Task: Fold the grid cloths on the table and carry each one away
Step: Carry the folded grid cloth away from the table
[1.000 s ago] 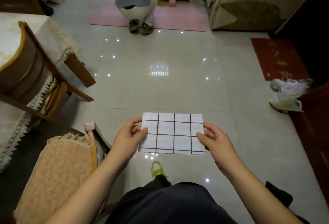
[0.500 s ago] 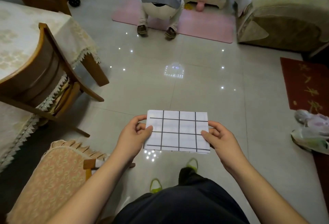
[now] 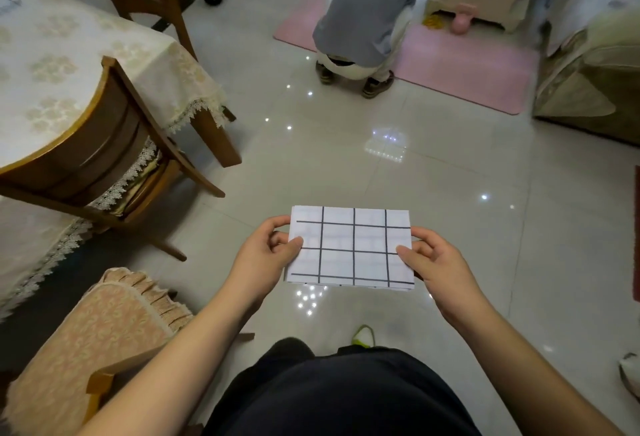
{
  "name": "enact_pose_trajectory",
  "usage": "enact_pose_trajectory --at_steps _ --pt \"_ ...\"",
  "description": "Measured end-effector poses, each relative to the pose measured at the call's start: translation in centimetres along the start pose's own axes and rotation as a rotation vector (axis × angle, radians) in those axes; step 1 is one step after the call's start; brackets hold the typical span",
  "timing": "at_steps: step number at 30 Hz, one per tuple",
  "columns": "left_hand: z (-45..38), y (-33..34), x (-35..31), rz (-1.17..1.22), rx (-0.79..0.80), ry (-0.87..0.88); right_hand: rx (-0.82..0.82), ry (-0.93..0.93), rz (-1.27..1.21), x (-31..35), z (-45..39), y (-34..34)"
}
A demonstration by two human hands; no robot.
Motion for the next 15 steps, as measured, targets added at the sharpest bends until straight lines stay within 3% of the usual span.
enact_pose_trajectory --at_steps 7,15 --pt "-2.8 -2.5 -0.3 0.064 -0.137 -0.037 0.142 0.026 0.047 2.7 -6.1 2.8" --pt "-6.2 -9.2 0.4 0.207 -0.304 -0.064 0.303 0.02 0.17 6.6 -13.3 11.5"
Point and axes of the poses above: each hand's wrist, its own z-axis away from the middle knuckle, its own y-axis out of the palm, x = y × z, the point moved 6 cm from there along -z, towards the middle knuckle, and after that the axes turned 2 degrees about -z, right-handed, at the moved point
